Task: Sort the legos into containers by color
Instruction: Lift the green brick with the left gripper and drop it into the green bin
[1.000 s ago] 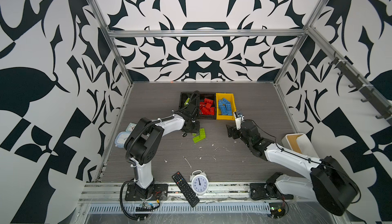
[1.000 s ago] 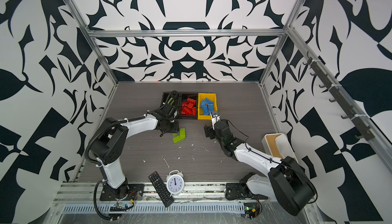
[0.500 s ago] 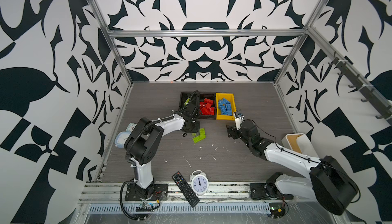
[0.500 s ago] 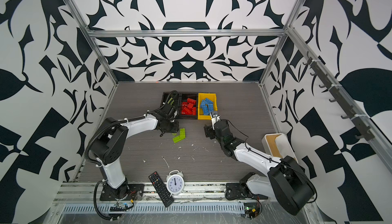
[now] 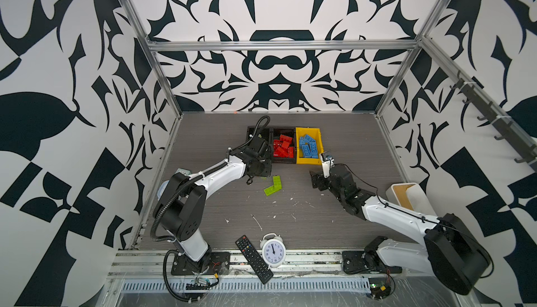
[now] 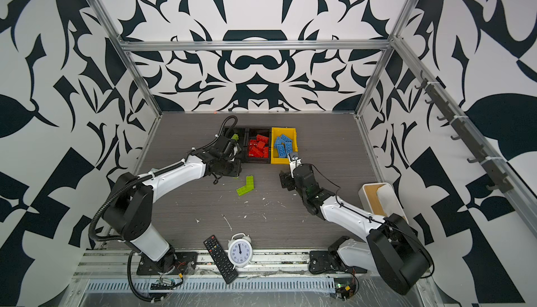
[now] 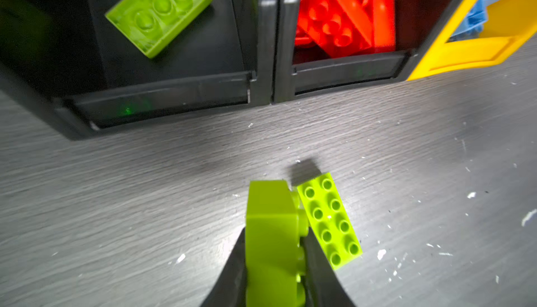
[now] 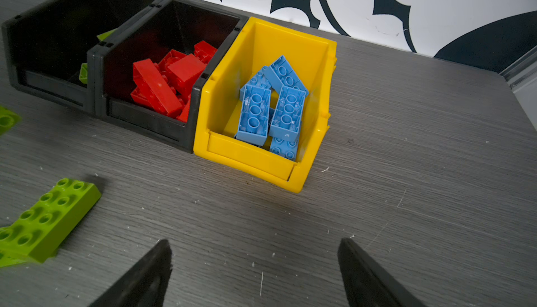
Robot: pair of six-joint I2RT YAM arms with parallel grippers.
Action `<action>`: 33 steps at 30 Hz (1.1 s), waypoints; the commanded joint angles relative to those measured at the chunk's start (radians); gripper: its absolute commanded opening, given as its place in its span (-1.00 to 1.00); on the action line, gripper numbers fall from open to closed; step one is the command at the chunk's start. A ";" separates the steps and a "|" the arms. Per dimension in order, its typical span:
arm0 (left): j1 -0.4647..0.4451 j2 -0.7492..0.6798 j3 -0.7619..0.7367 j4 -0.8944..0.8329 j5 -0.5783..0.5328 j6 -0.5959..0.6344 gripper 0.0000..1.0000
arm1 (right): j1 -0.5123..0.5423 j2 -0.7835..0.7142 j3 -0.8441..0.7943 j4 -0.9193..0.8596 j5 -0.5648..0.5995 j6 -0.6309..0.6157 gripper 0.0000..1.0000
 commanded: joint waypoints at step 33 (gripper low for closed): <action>0.200 0.303 0.505 -0.015 0.063 0.268 -0.60 | 0.000 0.006 0.038 0.012 0.006 0.010 0.84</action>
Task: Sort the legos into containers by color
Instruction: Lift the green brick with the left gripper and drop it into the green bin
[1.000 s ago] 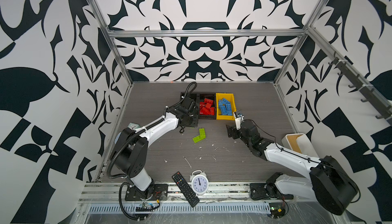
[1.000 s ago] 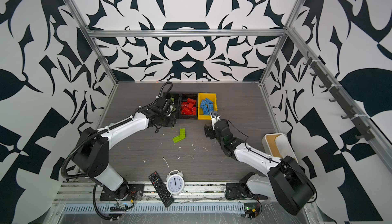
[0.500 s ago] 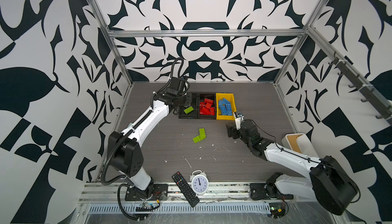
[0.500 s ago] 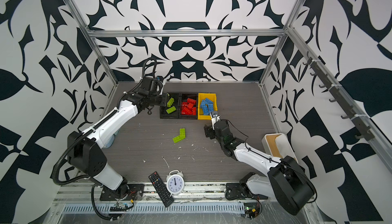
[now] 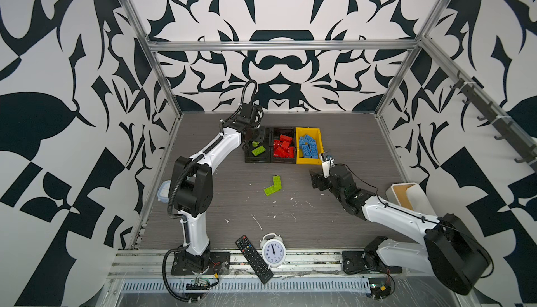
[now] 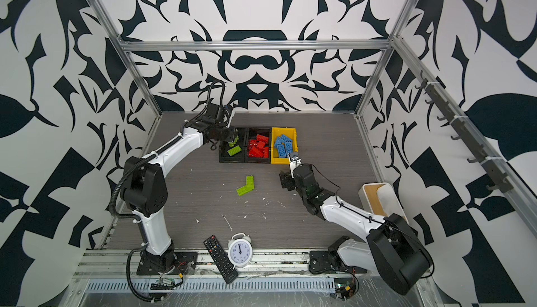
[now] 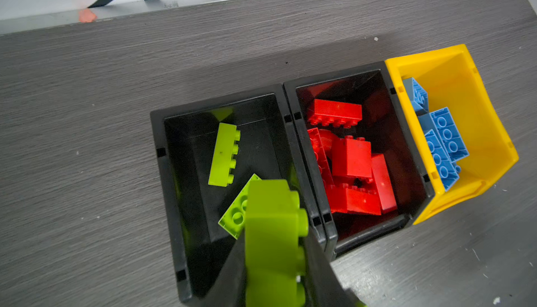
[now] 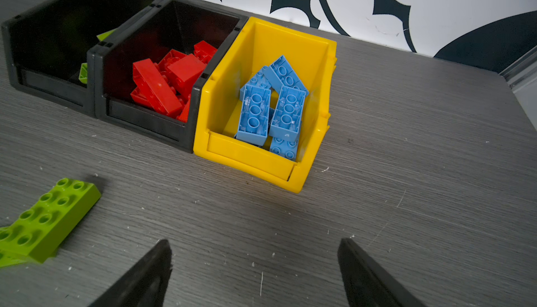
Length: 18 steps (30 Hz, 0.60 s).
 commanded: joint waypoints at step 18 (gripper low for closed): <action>0.033 0.191 0.125 -0.002 0.099 -0.024 -0.39 | 0.000 0.007 0.038 0.015 -0.004 0.011 0.84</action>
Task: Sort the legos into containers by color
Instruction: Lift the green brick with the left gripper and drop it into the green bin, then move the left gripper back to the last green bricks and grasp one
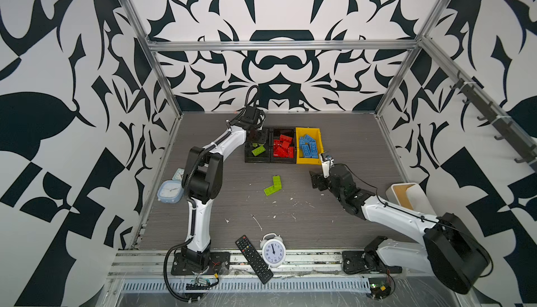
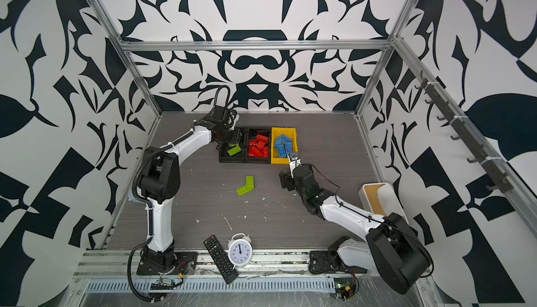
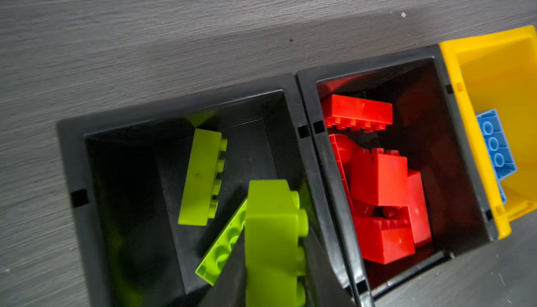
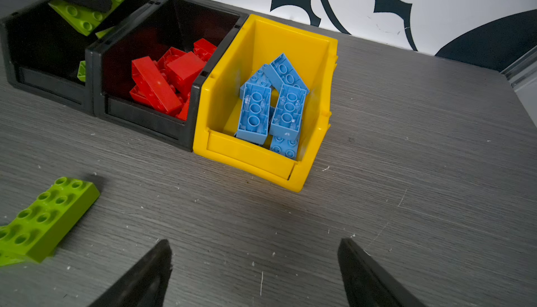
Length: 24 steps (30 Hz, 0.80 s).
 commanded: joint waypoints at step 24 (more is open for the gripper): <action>-0.037 -0.346 -0.285 -0.035 0.025 -0.139 0.11 | -0.001 0.002 0.039 0.012 -0.004 0.013 0.84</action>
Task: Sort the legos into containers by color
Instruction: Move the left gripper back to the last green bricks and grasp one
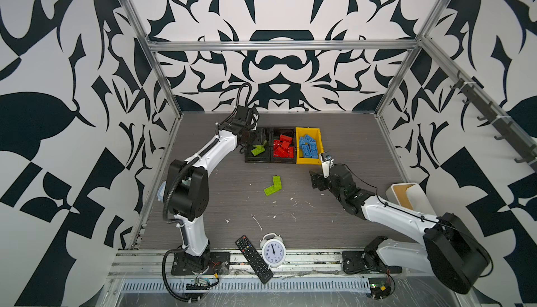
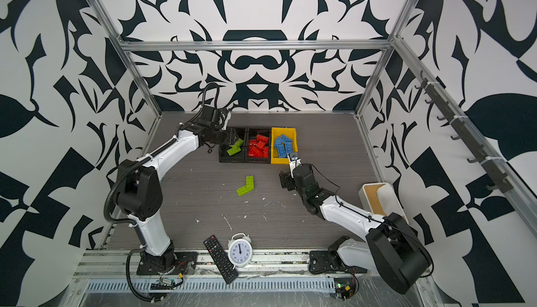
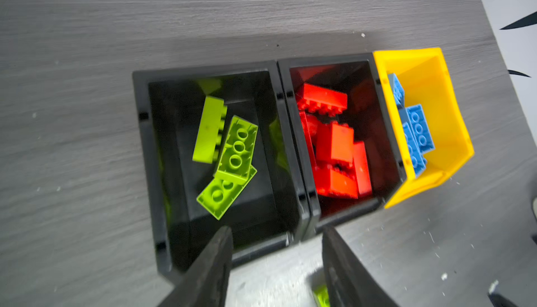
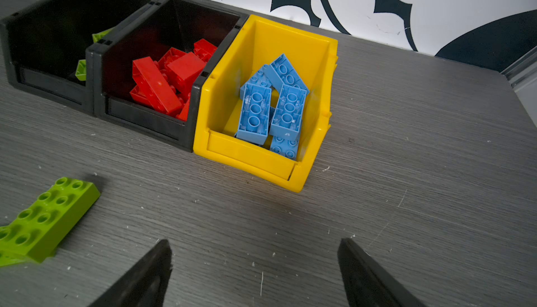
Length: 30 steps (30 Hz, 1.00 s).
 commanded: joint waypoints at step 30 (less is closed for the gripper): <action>-0.279 -0.018 -0.202 -0.054 -0.082 -0.184 0.25 | 0.001 0.005 0.040 0.011 -0.006 0.013 0.84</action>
